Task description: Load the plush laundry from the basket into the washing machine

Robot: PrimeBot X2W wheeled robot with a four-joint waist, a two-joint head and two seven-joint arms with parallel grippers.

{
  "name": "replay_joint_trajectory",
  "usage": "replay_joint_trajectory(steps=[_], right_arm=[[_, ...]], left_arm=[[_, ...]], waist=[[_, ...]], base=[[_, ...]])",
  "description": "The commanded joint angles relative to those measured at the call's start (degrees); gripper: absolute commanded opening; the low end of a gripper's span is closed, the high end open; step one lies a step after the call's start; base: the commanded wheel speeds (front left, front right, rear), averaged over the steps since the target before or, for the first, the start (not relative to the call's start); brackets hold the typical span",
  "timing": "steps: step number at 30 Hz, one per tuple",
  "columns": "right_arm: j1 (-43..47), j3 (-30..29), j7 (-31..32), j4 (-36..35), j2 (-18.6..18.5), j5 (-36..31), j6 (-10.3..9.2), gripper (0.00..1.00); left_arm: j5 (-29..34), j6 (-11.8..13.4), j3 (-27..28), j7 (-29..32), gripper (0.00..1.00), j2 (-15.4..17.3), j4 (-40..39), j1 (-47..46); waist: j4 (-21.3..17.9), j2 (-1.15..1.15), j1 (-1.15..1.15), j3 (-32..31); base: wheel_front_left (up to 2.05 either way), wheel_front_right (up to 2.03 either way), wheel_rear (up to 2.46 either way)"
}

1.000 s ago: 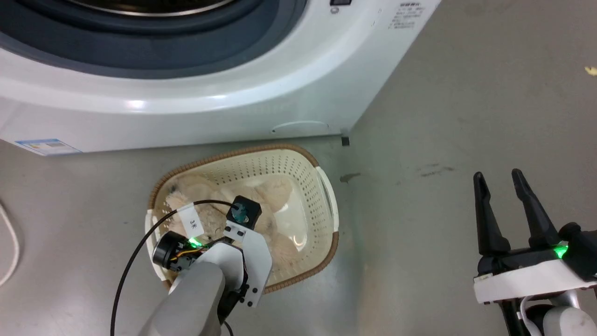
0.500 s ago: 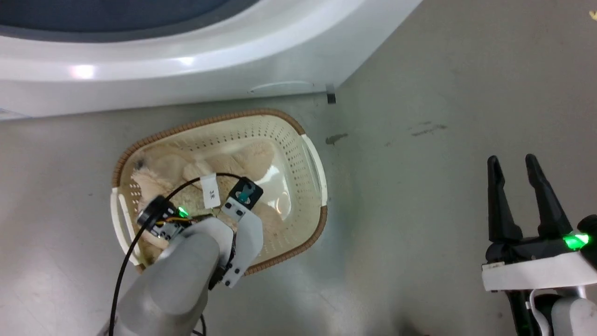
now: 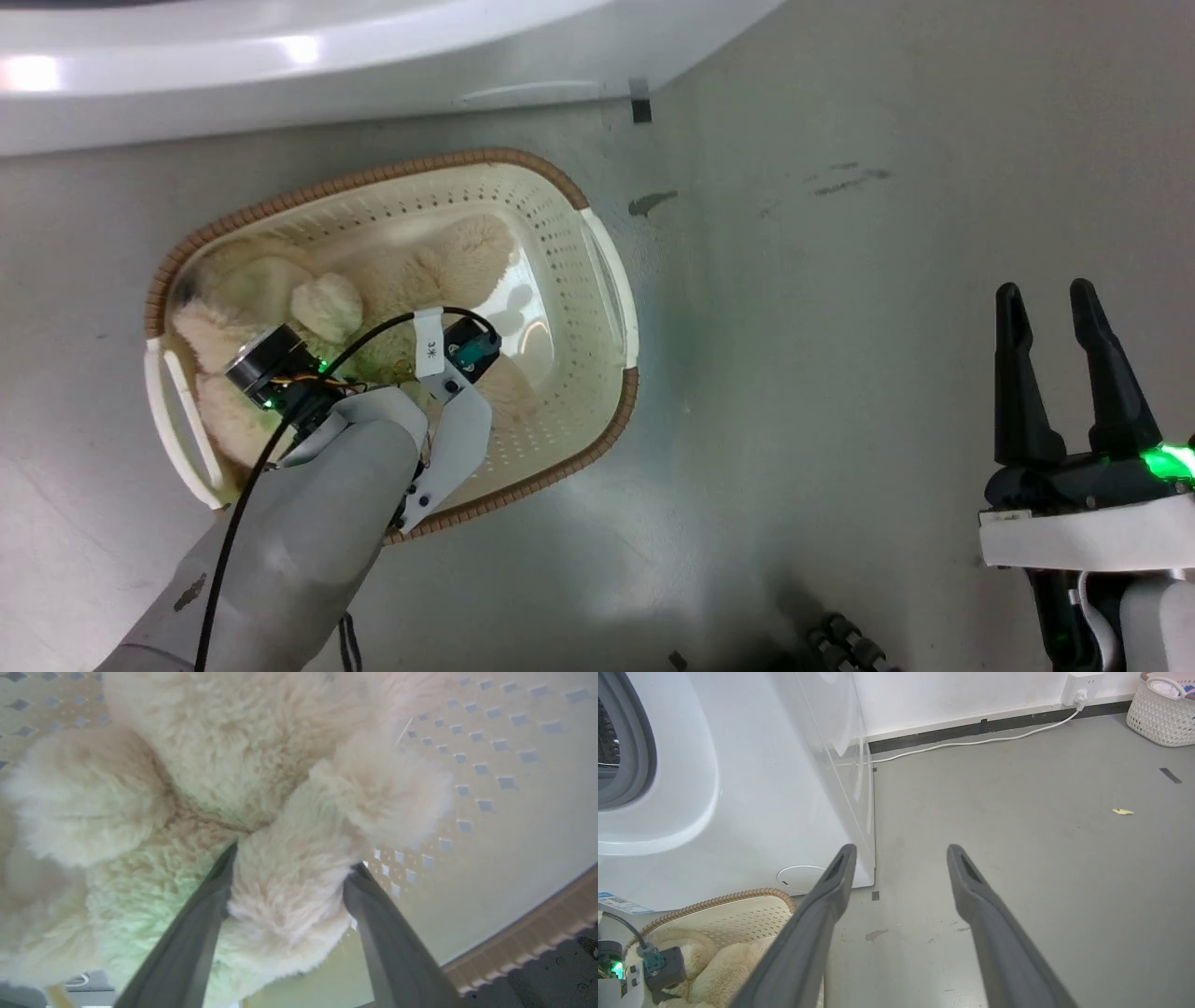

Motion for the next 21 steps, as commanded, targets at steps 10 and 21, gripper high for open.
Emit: replay_joint_trajectory(steps=[10, 21], right_arm=[[-2.4, -0.6, -1.7, -1.0, -0.1, 2.5, 0.04, 1.00], [-3.4, -0.3, -2.2, -0.4, -0.1, 3.3, 0.05, 1.00]], left_arm=[[-0.6, 3.1, -4.7, 6.3, 0.00, 2.5, 3.2, -4.8], [-4.4, 3.3, -5.1, 4.7, 0.00, 2.2, 2.8, -4.8]], waist=[[-1.2, 0.00, -0.01, 6.1], [-0.3, 0.00, -0.01, 4.3]], base=[[0.00, 0.00, 0.00], [0.00, 0.00, 0.00]])
